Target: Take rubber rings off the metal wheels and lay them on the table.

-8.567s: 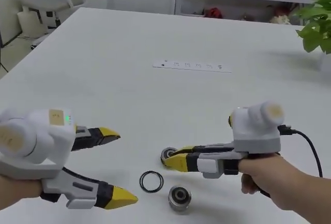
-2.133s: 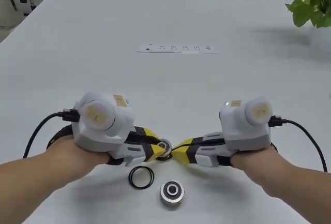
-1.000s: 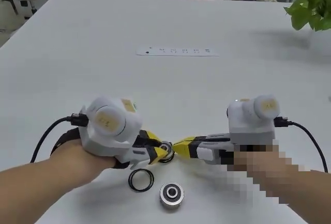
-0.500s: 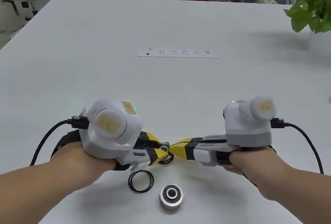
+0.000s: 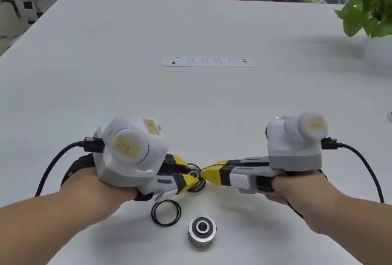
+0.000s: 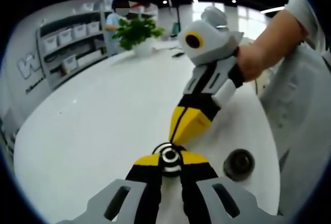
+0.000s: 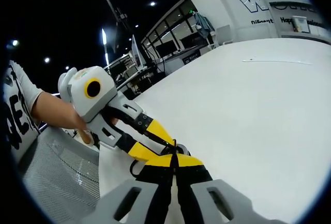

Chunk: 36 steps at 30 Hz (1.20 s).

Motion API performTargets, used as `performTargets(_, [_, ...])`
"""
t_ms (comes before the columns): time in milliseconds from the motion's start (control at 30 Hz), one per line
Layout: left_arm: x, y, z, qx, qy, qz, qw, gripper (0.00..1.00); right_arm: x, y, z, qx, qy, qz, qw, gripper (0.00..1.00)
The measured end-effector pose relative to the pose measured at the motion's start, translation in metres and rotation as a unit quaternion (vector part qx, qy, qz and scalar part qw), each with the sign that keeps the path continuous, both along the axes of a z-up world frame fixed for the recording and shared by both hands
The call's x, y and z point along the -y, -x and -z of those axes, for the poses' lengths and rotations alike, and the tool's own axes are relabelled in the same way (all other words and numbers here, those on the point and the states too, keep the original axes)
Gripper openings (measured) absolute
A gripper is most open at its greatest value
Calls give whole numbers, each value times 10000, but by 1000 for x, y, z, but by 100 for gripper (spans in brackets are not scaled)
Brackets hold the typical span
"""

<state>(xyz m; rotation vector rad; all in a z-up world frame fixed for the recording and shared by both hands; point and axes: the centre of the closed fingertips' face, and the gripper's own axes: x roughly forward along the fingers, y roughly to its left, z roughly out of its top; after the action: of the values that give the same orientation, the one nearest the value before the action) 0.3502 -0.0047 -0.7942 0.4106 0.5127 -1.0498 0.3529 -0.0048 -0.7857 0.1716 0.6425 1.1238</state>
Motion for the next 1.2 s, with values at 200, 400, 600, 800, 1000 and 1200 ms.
performTargets(200, [1, 0, -1, 45, -31, 107, 9999, 14, -2, 2, -1, -9, -32, -24, 10000, 0])
performTargets(400, [0, 4, -6, 30, 15, 172, 9998, 17, -3, 2, -6, -16, -94, -14, 10000, 0])
performTargets(600, [0, 8, -16, 81, 133, 225, 9996, 23, -2, 1, -10, -17, -149, 12, 9999, 0])
performTargets(800, [-1, 14, -27, 132, 264, 264, 9992, 29, 0, -1, -15, -22, -227, 70, 9997, 0])
performTargets(1000, [-2, 20, -42, 216, 464, 261, 9983, 35, 1, -2, -19, -34, -296, 101, 9995, 0])
performTargets(1200, [-6, 26, -54, 262, 631, 226, 9974, 38, -2, 2, -26, -54, -408, 65, 9991, 0])
